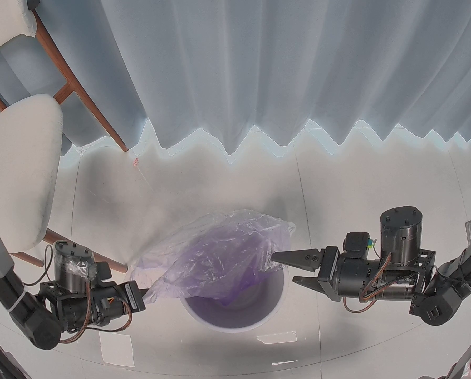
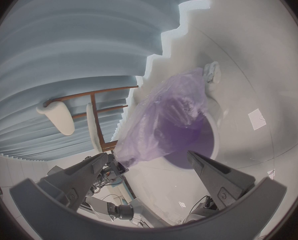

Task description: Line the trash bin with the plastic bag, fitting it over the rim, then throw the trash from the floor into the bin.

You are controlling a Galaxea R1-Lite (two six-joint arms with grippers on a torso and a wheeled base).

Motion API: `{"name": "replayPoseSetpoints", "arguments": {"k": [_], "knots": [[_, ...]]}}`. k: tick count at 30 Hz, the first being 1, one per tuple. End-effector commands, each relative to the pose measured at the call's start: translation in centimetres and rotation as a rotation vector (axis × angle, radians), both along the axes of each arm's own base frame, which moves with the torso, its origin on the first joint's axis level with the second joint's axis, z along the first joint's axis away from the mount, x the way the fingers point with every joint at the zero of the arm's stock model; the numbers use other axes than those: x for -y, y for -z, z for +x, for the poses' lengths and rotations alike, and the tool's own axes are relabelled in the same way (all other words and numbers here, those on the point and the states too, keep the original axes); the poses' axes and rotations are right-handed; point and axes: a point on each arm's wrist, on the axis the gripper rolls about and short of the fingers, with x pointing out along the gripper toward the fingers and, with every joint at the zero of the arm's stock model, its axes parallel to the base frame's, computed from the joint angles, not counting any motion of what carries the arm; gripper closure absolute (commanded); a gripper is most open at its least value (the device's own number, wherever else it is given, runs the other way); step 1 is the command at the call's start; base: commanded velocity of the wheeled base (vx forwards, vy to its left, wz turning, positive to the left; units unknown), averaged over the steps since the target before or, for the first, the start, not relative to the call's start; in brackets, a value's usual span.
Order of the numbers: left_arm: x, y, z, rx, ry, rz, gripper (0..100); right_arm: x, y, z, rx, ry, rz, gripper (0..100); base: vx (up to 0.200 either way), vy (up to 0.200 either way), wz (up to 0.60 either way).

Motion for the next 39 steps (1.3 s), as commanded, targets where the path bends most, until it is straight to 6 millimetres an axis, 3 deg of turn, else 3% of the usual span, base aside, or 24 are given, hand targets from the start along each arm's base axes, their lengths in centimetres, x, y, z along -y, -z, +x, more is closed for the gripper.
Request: {"name": "replayPoseSetpoints", "arguments": {"k": [1, 3, 9, 21, 39], "knots": [[0.3, -1.3, -3.2, 0.063, 0.097, 0.028, 100, -1.4, -0.8, -1.2, 0.01, -0.042, 0.014, 0, 0.0, 0.0, 0.0], [0.4, -1.3, -4.6, 0.075, 0.156, 0.065, 100, -1.8, -0.3, -1.2, 0.005, -0.033, -0.002, 0, 0.0, 0.0, 0.0], [1.1, -0.6, -6.3, 0.046, 0.249, 0.094, 100, -2.9, 1.0, -1.5, -0.028, -0.063, -0.033, 0, 0.0, 0.0, 0.0], [1.2, -0.4, -6.4, 0.038, 0.259, 0.098, 100, -4.6, 5.6, 0.8, 0.024, 0.06, -0.063, 0, 0.0, 0.0, 0.0], [2.2, -0.4, -7.7, 0.044, 0.351, 0.097, 100, -5.2, 6.6, 2.2, 0.093, 0.106, -0.013, 0, 0.0, 0.0, 0.0]]}}
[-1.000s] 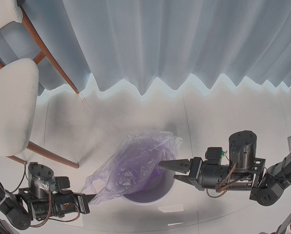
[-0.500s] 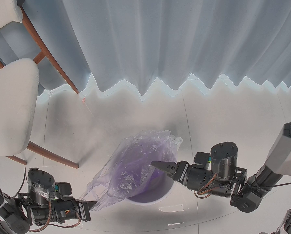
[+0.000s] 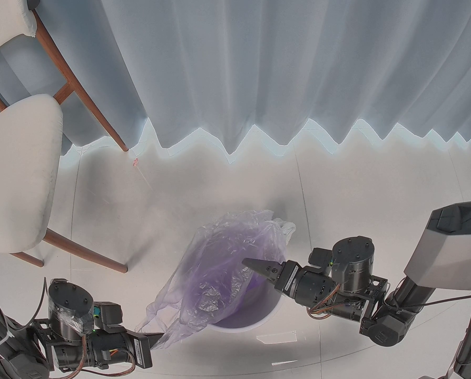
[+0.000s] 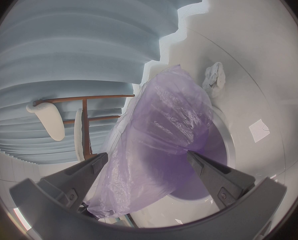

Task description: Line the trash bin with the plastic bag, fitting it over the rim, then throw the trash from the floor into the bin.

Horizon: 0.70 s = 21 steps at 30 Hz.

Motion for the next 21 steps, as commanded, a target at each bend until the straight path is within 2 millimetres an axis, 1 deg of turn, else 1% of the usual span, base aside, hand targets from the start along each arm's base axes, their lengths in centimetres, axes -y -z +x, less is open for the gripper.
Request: {"name": "replayPoseSetpoints", "arguments": {"k": [1, 8, 9, 21], "knots": [[0.29, 0.02, -0.49, -0.002, 0.03, 0.0, 100, -0.18, 0.9, 0.24, -0.004, 0.006, -0.007, 0, 0.0, 0.0, 0.0], [0.35, -0.17, -0.76, 0.006, 0.043, -0.006, 100, -0.17, 1.0, 0.23, -0.002, 0.006, -0.005, 0, 0.0, 0.0, 0.0], [0.35, -0.17, -0.76, 0.006, 0.043, -0.006, 100, -0.17, 1.0, 0.23, -0.003, 0.006, -0.004, 100, 0.0, 0.0, 0.0], [0.25, -0.12, -0.66, 0.004, 0.033, -0.002, 100, -0.03, 0.68, 0.09, 0.022, 0.009, 0.011, 100, 0.0, 0.0, 0.0]]}}
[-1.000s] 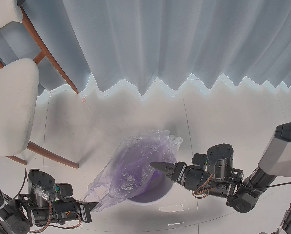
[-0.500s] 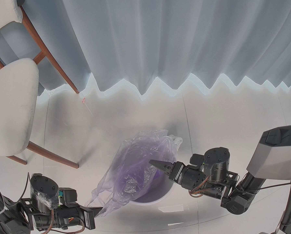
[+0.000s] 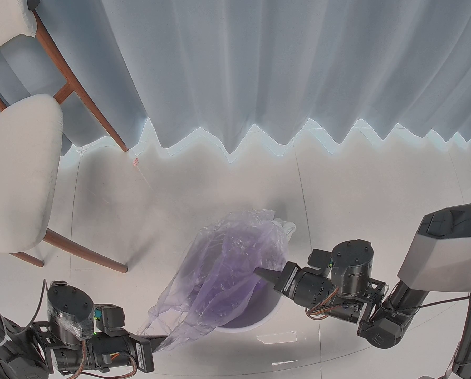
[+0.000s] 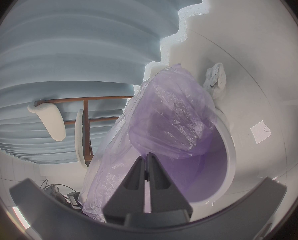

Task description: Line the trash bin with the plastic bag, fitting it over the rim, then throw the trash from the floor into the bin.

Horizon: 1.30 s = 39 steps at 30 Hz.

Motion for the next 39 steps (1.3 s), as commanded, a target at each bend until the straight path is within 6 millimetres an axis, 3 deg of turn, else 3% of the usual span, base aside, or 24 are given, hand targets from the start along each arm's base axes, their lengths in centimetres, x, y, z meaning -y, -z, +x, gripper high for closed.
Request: {"name": "replayPoseSetpoints", "arguments": {"k": [1, 12, 29, 30, 39], "knots": [[-0.2, 0.2, -0.1, -0.011, -0.007, 0.008, 100, 0.1, 0.0, -0.1, 0.003, 0.001, -0.001, 100, 0.0, 0.0, 0.0], [-0.4, 0.2, 0.7, 0.0, -0.067, 0.022, 100, 1.2, -0.6, 0.1, 0.027, 0.046, -0.018, 100, 0.0, 0.0, 0.0], [-0.5, 1.1, 0.9, -0.044, -0.082, 0.046, 100, 2.8, 1.1, -2.5, 0.075, -0.035, -0.167, 100, 0.0, 0.0, 0.0], [-0.5, 1.1, 0.9, -0.047, -0.083, 0.046, 0, 2.8, 1.1, -2.6, 0.072, -0.037, -0.171, 100, 0.0, 0.0, 0.0], [-1.1, 0.0, 2.4, 0.02, -0.175, -0.014, 0, 3.0, 2.0, -4.0, 0.058, -0.086, -0.234, 100, 0.0, 0.0, 0.0]]}}
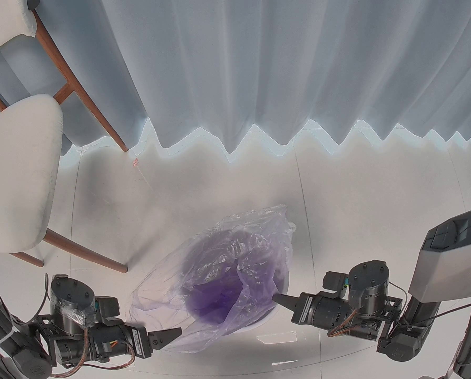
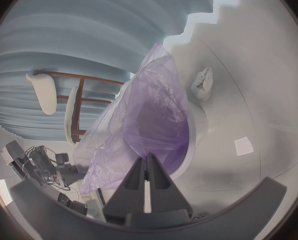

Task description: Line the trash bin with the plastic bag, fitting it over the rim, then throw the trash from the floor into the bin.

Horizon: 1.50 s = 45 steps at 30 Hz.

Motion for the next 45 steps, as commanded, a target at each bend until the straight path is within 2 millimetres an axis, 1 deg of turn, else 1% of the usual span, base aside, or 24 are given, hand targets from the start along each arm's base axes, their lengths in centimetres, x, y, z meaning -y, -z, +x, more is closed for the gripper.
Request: {"name": "replayPoseSetpoints", "arguments": {"k": [1, 4, 8, 10, 14, 15, 17, 18, 19, 20, 21, 23, 24, 25, 27, 30, 34, 35, 36, 38, 40, 45], "knots": [[-0.5, -0.9, 1.2, 0.054, -0.066, -0.041, 0, 0.1, 0.7, -0.6, -0.016, -0.02, -0.034, 100, 0.0, 0.0, 0.0], [-1.0, -1.2, 1.8, 0.071, -0.097, -0.053, 0, 0.2, 1.2, -0.8, -0.021, -0.029, -0.059, 100, 0.0, 0.0, 0.0], [-1.1, -1.2, 2.2, 0.072, -0.107, -0.053, 0, 0.0, 1.8, -1.0, -0.024, -0.047, -0.087, 100, 0.0, 0.0, 0.0], [-1.3, -1.2, 2.8, 0.076, -0.131, -0.053, 0, -0.1, 2.8, -1.1, -0.03, -0.06, -0.124, 100, 0.0, 0.0, 0.0], [-1.8, -0.6, 3.5, 0.056, -0.173, -0.036, 0, -0.2, 3.4, -1.1, -0.019, -0.067, -0.139, 100, 0.0, 0.0, 0.0], [-2.2, 0.0, 3.7, 0.026, -0.192, -0.015, 0, 0.0, 3.8, -1.3, -0.017, -0.068, -0.143, 100, 0.0, 0.0, 0.0], [-2.2, 0.6, 3.8, 0.003, -0.192, 0.001, 0, 0.0, 4.0, -1.4, -0.013, -0.069, -0.144, 100, 0.0, 0.0, 0.0], [-2.1, 1.3, 3.9, -0.025, -0.194, 0.023, 0, 0.2, 4.2, -1.6, -0.014, -0.075, -0.156, 100, 0.0, 0.0, 0.0], [-2.1, 1.3, 3.9, -0.025, -0.194, 0.023, 0, 0.2, 4.2, -1.6, -0.014, -0.075, -0.156, 100, 0.0, 0.0, 0.0], [-2.2, 2.3, 4.0, -0.049, -0.212, 0.074, 0, 0.3, 4.4, -1.8, -0.01, -0.088, -0.178, 100, 0.0, 0.0, 0.0], [-2.2, 2.8, 4.0, -0.062, -0.215, 0.106, 0, 0.5, 4.5, -1.9, -0.01, -0.091, -0.188, 100, 0.0, 0.0, 0.0], [-2.2, 2.8, 4.0, -0.062, -0.215, 0.106, 0, 0.5, 4.5, -1.9, -0.01, -0.091, -0.188, 100, 0.0, 0.0, 0.0], [-2.1, 3.9, 3.8, -0.097, -0.205, 0.156, 0, 0.6, 4.6, -2.0, -0.008, -0.095, -0.195, 100, 0.0, 0.0, 0.0], [-2.1, 4.1, 3.8, -0.097, -0.202, 0.157, 0, 0.5, 4.6, -2.0, -0.008, -0.098, -0.195, 100, 0.0, 0.0, 0.0], [-2.0, 4.1, 3.9, -0.073, -0.198, 0.138, 0, 0.5, 4.6, -2.0, -0.006, -0.096, -0.194, 100, 0.0, 0.0, 0.0], [-1.8, 4.1, 4.7, -0.017, -0.189, 0.088, 0, 0.4, 4.5, -1.8, 0.0, -0.093, -0.186, 100, 0.0, 0.0, 0.0], [-1.7, 4.7, 5.4, 0.044, -0.171, 0.038, 0, 0.1, 4.2, -1.5, 0.023, -0.088, -0.16, 100, 0.0, 0.0, 0.0], [-1.7, 4.7, 5.4, 0.044, -0.171, 0.038, 0, 0.1, 4.2, -1.5, 0.023, -0.088, -0.16, 100, -0.2, 0.0, 0.0], [-1.8, 5.2, 5.4, 0.066, -0.162, 0.022, 0, -0.1, 4.1, -1.3, 0.039, -0.083, -0.142, 100, -0.2, 0.0, 0.0], [-1.7, 6.0, 5.3, 0.033, -0.149, 0.033, 0, -0.2, 4.0, -1.0, 0.049, -0.078, -0.133, 100, -0.2, 0.0, 0.0], [-1.7, 6.2, 5.4, 0.026, -0.147, 0.043, 0, -0.3, 3.9, -0.8, 0.056, -0.073, -0.124, 100, -0.2, 0.0, 0.0], [-1.7, 5.8, 5.4, 0.045, -0.144, 0.036, 0, -0.9, 3.0, 0.3, 0.084, -0.026, -0.068, 100, -0.2, 0.0, 0.0]]}}
